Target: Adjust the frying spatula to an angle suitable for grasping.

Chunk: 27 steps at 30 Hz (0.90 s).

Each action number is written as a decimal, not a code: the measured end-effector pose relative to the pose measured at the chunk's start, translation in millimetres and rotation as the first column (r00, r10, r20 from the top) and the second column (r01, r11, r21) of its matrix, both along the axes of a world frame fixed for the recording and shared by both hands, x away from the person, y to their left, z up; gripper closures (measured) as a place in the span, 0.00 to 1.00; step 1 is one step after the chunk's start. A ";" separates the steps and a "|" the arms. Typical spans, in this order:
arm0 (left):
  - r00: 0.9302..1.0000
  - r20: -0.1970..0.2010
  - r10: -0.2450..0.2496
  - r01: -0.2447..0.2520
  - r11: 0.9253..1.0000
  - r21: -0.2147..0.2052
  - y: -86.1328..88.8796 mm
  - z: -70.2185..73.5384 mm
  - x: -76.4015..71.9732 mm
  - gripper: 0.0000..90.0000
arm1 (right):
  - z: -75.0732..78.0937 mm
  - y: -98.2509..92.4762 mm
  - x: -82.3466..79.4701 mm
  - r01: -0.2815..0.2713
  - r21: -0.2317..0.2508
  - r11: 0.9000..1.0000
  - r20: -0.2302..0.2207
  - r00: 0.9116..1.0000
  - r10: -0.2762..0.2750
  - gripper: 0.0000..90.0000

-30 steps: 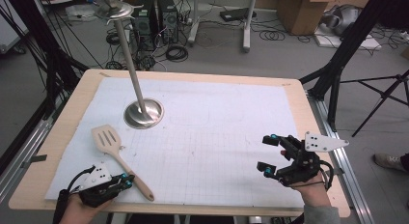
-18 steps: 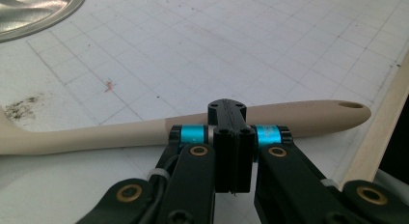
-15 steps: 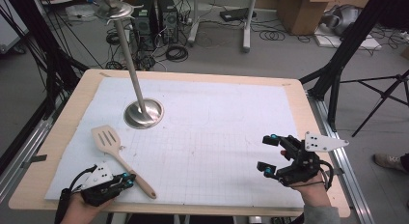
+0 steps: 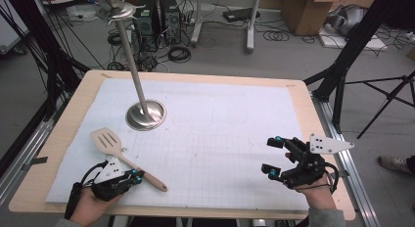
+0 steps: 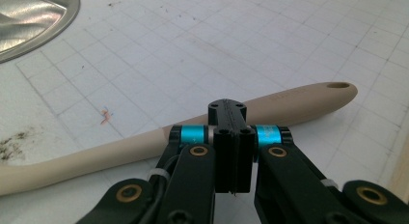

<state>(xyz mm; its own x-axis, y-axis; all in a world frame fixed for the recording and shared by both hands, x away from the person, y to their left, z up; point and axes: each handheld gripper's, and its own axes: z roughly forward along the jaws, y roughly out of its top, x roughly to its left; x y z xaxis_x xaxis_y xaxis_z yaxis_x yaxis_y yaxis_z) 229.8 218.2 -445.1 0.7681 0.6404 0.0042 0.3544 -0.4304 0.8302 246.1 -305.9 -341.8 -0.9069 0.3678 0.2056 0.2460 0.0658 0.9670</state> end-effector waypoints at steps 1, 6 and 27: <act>1.000 0.001 0.002 -0.002 1.000 -0.003 -1.0 -0.1 1.1 1.00 | -0.1 -0.3 -0.1 0.000 0.003 1.000 -0.004 1.000 0.000 0.11; 1.000 0.008 0.000 0.000 1.000 0.011 -6.3 0.4 8.8 1.00 | -0.3 -1.4 -0.8 0.003 0.003 1.000 -0.006 1.000 -0.003 0.11; 0.999 -0.002 0.049 -0.049 0.999 0.018 -26.7 1.4 44.5 1.00 | -0.7 -3.4 -0.7 0.005 0.006 1.000 0.001 1.000 -0.005 0.11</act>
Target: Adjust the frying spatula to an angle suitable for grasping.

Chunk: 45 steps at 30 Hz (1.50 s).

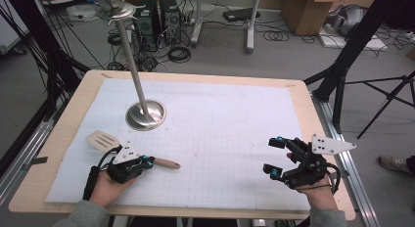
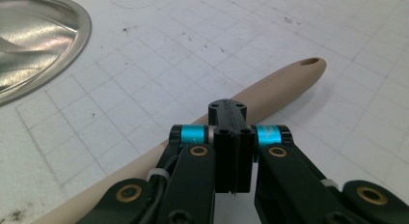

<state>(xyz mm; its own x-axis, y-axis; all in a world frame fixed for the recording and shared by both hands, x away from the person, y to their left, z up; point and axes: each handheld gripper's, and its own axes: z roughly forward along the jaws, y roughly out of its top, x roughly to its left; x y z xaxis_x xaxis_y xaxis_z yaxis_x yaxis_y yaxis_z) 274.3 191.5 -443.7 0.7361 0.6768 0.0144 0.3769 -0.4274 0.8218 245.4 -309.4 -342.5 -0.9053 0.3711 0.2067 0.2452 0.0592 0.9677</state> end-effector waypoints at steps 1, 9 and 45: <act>1.000 0.001 0.002 -0.002 1.000 0.005 -1.1 0.4 2.0 1.00 | -0.1 0.0 -0.4 0.000 0.000 1.000 -0.006 1.000 0.000 0.11; 0.999 0.002 0.035 -0.035 0.999 0.013 -10.8 1.0 20.9 1.00 | 0.3 -1.4 -1.1 0.002 0.002 1.000 -0.004 1.000 -0.002 0.11; 0.986 0.035 0.163 -0.164 0.985 0.043 -27.2 -4.7 58.6 1.00 | -1.5 -4.8 -3.2 0.004 0.008 1.000 -0.008 1.000 -0.004 0.11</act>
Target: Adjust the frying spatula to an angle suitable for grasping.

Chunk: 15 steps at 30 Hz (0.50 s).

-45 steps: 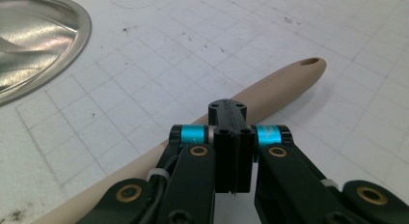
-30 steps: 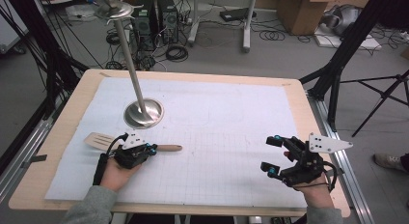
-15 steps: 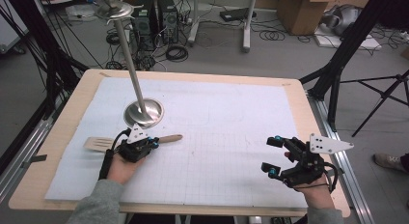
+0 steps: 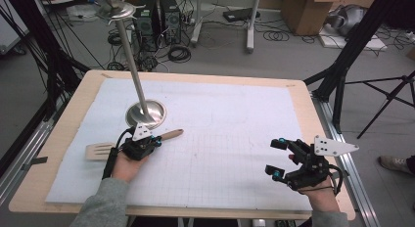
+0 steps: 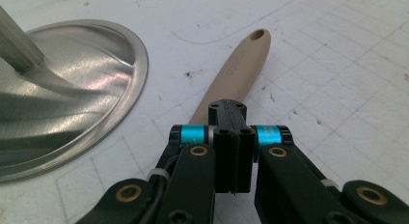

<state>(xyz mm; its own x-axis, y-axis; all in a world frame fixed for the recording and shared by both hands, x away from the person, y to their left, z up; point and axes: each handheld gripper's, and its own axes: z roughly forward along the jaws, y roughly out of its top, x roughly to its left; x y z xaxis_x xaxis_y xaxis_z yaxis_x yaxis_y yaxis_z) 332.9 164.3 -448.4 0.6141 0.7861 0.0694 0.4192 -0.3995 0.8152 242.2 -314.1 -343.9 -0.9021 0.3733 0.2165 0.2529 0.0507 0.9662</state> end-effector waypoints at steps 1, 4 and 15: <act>1.000 -0.001 0.006 -0.006 1.000 0.012 -0.6 0.3 -0.9 1.00 | 0.4 -0.1 -0.4 -0.002 0.002 1.000 -0.004 1.000 0.002 0.11; 1.000 0.001 0.001 -0.001 1.000 0.001 4.8 4.2 -5.4 1.00 | 0.8 -1.7 0.1 0.004 0.009 1.000 -0.001 1.000 -0.004 0.11; 0.999 0.046 0.027 -0.023 0.997 -0.076 43.4 30.1 -24.4 1.00 | 0.9 -0.9 0.5 0.001 0.010 1.000 -0.001 1.000 -0.001 0.11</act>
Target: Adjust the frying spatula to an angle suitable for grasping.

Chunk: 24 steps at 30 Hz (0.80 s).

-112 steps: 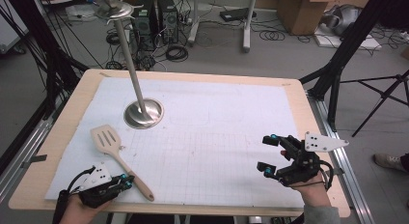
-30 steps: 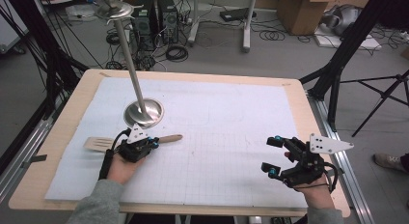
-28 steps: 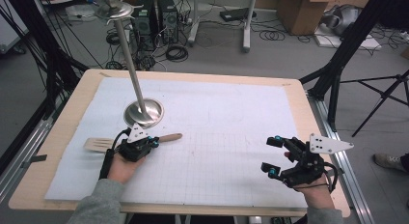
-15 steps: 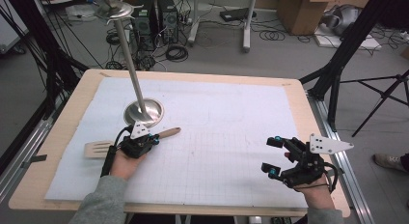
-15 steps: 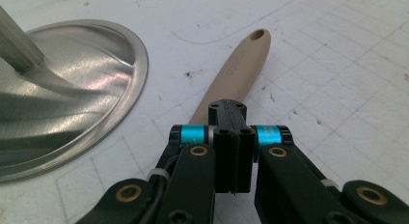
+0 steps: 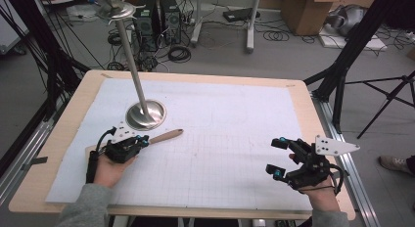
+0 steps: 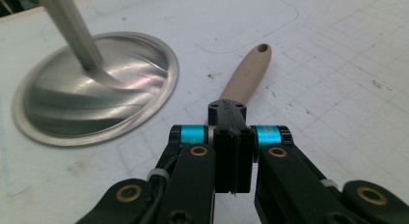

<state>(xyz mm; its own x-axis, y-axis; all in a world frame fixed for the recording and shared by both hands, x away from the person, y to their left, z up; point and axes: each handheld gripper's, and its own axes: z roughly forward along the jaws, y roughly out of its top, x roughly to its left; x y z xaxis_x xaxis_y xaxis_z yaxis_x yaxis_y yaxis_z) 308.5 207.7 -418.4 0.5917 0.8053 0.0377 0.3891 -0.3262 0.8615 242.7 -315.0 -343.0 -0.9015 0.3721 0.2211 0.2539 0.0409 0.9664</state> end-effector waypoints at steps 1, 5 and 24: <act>1.000 -0.006 0.021 -0.021 1.000 0.000 8.5 3.3 0.0 1.00 | 0.6 1.3 0.4 -0.003 -0.005 1.000 0.002 1.000 0.003 0.11; 0.998 -0.027 0.063 -0.063 0.998 0.015 22.4 1.7 2.8 1.00 | -0.4 4.2 2.3 -0.010 -0.009 1.000 0.001 1.000 0.010 0.11; 0.987 -0.107 0.120 -0.111 0.990 0.083 8.5 -21.0 17.8 1.00 | -1.5 1.3 1.4 -0.004 -0.007 1.000 -0.005 1.000 0.004 0.11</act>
<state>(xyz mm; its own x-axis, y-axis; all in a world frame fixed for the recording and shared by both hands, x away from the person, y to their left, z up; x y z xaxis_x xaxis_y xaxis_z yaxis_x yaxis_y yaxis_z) 326.2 216.2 -439.4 0.4989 0.8657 0.0412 0.5198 -0.3369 0.7851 244.1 -313.7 -344.5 -0.9017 0.3702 0.2234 0.2588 0.0483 0.9647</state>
